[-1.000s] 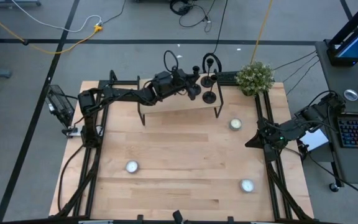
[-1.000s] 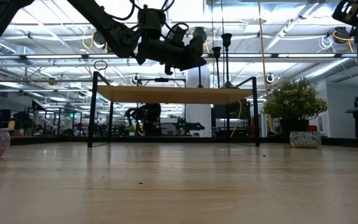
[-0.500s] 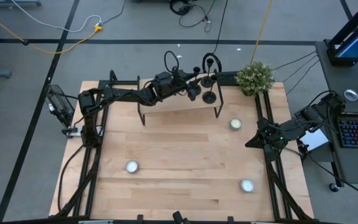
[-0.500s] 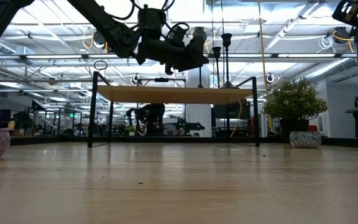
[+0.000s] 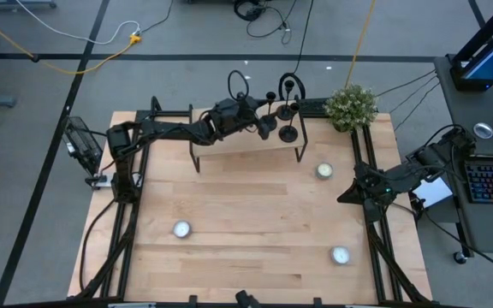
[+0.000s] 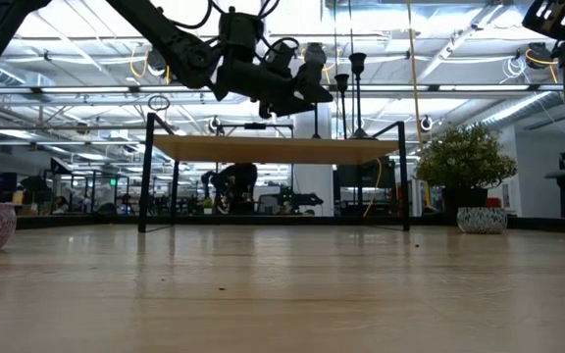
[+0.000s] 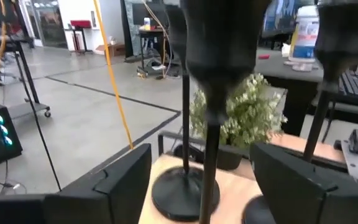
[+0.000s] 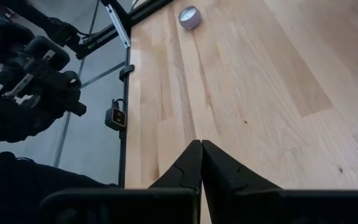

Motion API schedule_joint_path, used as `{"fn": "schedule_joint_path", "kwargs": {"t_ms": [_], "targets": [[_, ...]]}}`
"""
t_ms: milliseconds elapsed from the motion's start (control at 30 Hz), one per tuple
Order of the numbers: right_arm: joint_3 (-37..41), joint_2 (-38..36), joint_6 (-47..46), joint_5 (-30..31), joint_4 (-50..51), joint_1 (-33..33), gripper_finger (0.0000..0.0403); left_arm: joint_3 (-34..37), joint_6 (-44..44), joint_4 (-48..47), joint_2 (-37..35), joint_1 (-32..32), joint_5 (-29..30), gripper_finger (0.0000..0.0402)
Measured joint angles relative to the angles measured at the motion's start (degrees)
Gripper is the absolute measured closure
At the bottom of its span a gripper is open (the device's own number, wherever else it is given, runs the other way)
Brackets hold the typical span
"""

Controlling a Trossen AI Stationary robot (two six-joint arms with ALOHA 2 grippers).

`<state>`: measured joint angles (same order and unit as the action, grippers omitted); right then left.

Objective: Pick & Place candle stick holders
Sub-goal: Put the blue patterned scented candle on the shelf

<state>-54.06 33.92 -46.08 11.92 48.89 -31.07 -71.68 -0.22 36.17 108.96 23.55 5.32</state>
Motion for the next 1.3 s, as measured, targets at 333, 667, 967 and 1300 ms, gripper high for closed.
{"fn": "schedule_joint_path", "kwargs": {"t_ms": [333,667,967,1300], "targets": [[0.0,0.0,2.4,0.0,-1.5,0.0,0.0403,-0.1,3.3,-13.2,-6.1,-0.4,4.4,0.0085],[0.0,0.0,3.9,0.3,-1.0,0.0,0.0403,0.0,2.2,-31.3,-16.8,-3.6,6.9,0.0082],[0.0,1.3,5.6,10.3,-0.9,0.0,0.0403,0.0,-0.1,-46.6,-29.5,-9.5,7.7,0.0082],[0.0,9.3,18.6,11.3,-0.6,7.1,0.0394,0.0,-7.5,-60.8,-39.9,-16.1,7.7,0.0082]]}}
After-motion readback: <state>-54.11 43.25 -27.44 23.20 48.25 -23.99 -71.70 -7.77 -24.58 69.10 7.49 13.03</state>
